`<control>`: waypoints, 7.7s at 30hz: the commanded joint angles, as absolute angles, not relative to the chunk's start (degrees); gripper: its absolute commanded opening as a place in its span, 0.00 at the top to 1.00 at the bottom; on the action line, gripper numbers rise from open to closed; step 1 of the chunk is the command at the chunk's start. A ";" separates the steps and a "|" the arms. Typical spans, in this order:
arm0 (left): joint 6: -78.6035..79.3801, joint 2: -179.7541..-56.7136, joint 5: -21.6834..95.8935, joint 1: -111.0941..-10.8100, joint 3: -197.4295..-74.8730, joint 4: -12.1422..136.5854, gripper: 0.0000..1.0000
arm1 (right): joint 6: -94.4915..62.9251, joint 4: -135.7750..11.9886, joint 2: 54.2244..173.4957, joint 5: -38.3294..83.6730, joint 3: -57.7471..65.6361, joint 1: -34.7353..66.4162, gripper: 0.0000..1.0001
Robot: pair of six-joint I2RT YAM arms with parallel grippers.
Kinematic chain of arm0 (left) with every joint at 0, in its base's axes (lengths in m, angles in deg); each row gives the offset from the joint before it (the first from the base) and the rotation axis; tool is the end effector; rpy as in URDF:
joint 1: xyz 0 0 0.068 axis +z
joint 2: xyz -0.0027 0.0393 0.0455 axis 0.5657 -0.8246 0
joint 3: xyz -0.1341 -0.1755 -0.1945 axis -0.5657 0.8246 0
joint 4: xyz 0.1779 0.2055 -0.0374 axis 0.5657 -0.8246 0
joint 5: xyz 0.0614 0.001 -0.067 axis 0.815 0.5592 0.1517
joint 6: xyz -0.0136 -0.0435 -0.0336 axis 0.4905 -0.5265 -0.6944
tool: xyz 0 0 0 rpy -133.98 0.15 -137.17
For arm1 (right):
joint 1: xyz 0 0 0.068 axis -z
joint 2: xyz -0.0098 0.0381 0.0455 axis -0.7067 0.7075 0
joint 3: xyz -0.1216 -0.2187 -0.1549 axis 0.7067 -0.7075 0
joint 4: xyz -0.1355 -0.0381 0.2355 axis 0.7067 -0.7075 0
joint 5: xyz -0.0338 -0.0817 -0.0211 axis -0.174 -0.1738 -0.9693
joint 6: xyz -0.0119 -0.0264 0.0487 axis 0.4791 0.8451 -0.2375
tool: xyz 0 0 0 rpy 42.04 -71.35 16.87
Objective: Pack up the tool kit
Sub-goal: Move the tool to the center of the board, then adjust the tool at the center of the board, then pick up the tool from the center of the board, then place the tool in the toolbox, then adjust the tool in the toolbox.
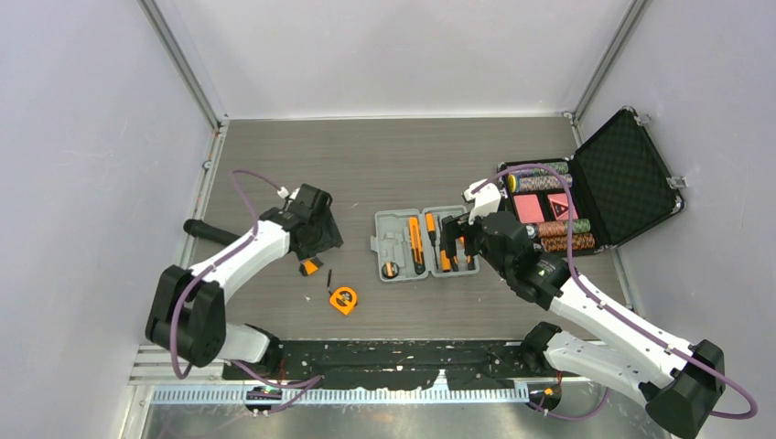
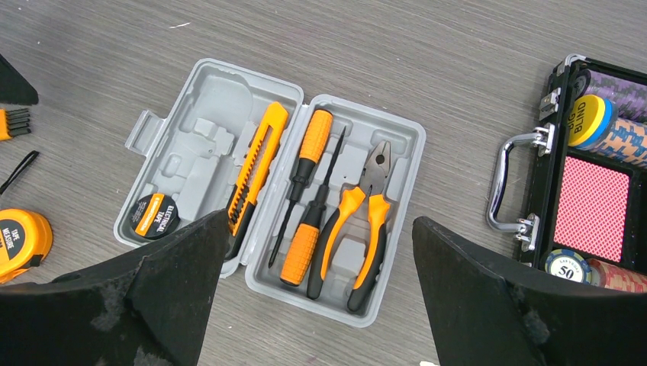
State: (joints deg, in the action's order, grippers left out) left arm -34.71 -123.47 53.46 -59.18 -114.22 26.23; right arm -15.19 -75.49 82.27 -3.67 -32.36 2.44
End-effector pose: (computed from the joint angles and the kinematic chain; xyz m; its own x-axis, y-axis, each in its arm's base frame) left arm 0.2530 -0.1105 0.2147 -0.8225 -0.4142 -0.3899 -0.3493 0.9087 -0.2285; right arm 0.1567 0.1264 0.2986 -0.3482 -0.1801 -0.9200 -0.3896 0.9204 -0.0328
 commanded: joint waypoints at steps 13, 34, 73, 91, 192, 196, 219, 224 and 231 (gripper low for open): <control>-30.39 -132.50 53.21 -54.49 -116.79 32.09 0.26 | -14.92 -74.21 81.34 -3.32 -29.90 2.48 0.06; -21.46 -129.40 35.54 -56.38 -112.20 26.78 0.29 | -15.06 -74.38 82.16 -2.34 -29.55 2.45 0.06; -29.89 -124.02 58.04 -58.36 -107.50 24.07 0.40 | -15.21 -74.18 81.89 -1.69 -29.72 2.49 0.06; -29.43 -125.59 57.39 -58.89 -109.10 22.39 0.67 | -15.31 -74.14 81.87 -1.68 -29.74 2.51 0.06; -33.62 -130.16 32.45 -66.74 -111.83 57.02 0.48 | -25.03 -77.20 127.10 19.00 -5.50 -0.27 0.64; -33.73 -131.72 31.86 -66.19 -110.94 58.04 0.50 | -25.87 -77.67 130.26 16.43 -4.61 -0.71 0.70; -33.96 -136.62 30.07 -64.73 -109.52 59.68 0.64 | -25.91 -80.08 140.20 10.43 -3.40 -0.65 0.95; -33.91 -137.22 29.28 -64.76 -109.60 59.85 0.65 | -24.18 -83.68 142.98 6.66 -0.76 -1.24 0.95; -35.30 -137.09 28.64 -64.76 -108.69 61.64 0.69 | -22.58 -88.84 146.37 4.42 3.71 -3.83 0.95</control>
